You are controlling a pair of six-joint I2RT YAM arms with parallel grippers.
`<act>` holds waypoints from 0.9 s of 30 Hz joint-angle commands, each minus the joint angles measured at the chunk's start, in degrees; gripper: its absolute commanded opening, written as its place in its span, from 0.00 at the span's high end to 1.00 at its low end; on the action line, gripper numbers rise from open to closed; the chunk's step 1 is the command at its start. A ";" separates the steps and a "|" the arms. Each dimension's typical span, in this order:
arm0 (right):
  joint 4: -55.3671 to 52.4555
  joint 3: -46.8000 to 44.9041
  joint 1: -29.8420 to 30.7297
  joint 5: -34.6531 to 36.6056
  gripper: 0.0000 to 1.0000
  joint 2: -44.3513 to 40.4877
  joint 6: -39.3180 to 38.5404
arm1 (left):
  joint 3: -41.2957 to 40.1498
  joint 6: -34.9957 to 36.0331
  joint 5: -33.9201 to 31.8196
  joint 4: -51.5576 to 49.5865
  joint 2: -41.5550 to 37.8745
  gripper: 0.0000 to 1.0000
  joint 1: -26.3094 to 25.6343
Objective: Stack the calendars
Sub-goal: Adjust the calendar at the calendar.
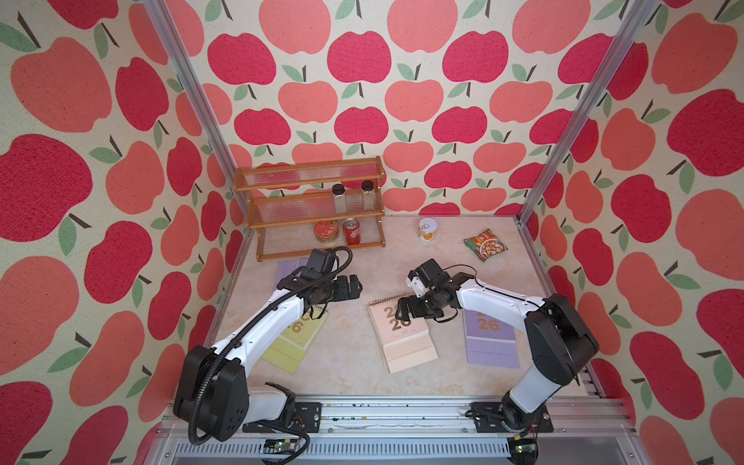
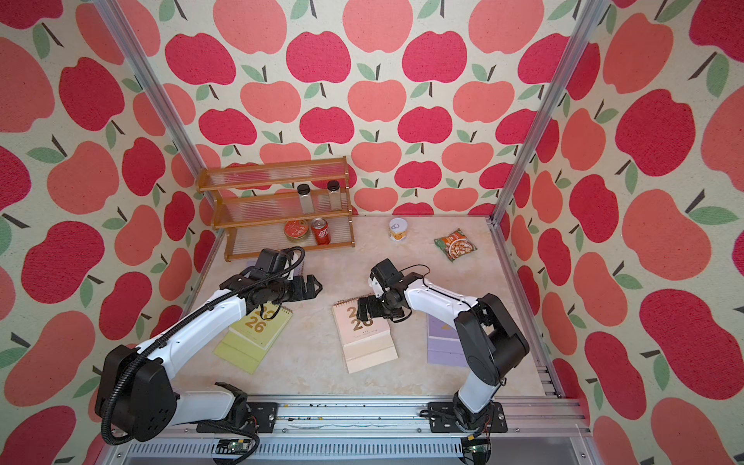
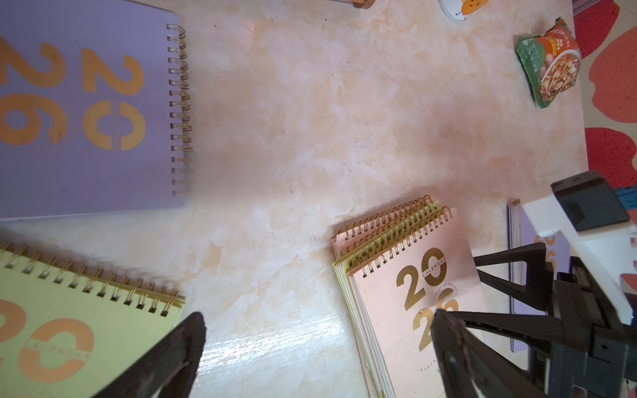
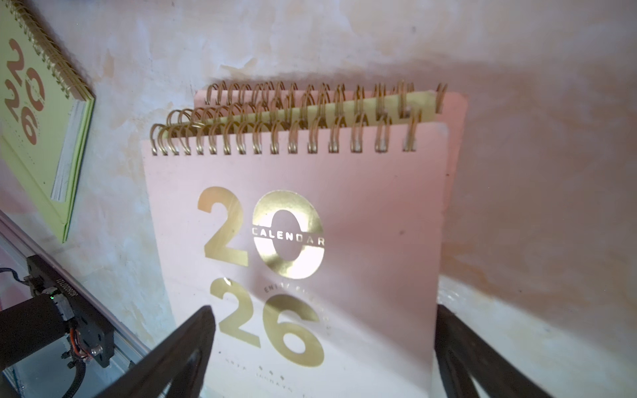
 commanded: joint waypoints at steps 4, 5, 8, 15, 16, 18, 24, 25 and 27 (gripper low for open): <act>-3.01 -5.64 0.65 0.66 0.01 -3.58 2.00 | 0.06 2.15 0.95 0.50 0.20 0.01 1.01; -2.93 -6.75 0.78 0.33 0.01 -4.32 2.35 | 0.25 2.29 1.04 0.58 0.37 0.01 1.24; -2.00 -9.37 1.55 -1.08 0.01 -6.17 3.62 | 0.74 2.54 1.49 0.64 1.01 0.01 1.61; 0.44 -10.48 4.85 -2.72 0.01 -6.90 6.36 | 1.56 2.98 2.08 0.98 2.10 0.01 1.79; 0.77 -10.38 5.03 -2.83 0.01 -6.72 6.56 | 1.63 2.95 2.09 1.01 2.16 0.01 1.76; 1.61 -10.00 5.35 -3.59 0.01 -6.07 7.33 | 1.62 3.00 2.27 1.07 2.13 0.01 1.78; 2.09 -8.31 5.81 -3.94 0.01 -5.31 8.41 | 1.48 3.19 2.28 1.05 1.79 0.01 1.95; 2.08 -8.22 5.77 -3.73 0.01 -5.24 8.37 | 1.47 3.14 2.27 1.07 1.81 0.01 1.99; 2.00 -7.73 5.74 -3.41 0.01 -5.05 8.24 | 1.53 3.24 2.42 1.16 1.82 0.01 2.02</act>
